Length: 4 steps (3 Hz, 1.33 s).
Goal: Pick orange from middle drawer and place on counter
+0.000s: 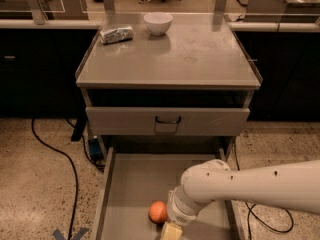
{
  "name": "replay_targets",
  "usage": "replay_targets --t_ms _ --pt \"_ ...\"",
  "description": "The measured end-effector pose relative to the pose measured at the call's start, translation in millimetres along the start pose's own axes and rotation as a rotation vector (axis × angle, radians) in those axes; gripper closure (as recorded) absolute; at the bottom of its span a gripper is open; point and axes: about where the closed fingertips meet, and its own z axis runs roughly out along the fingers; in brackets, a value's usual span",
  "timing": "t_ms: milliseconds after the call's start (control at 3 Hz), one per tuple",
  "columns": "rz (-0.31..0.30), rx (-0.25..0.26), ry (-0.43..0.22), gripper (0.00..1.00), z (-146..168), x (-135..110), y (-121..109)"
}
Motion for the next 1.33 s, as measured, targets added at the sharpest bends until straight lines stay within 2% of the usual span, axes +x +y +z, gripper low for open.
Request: replay_targets --t_ms 333,667,1333 --pt "-0.009 0.025 -0.01 0.0 10.4 -8.3 -8.7" --pt "-0.038 0.053 -0.033 0.0 30.3 -24.1 -32.0" --pt "-0.036 0.031 -0.065 0.0 84.9 -38.2 -64.2"
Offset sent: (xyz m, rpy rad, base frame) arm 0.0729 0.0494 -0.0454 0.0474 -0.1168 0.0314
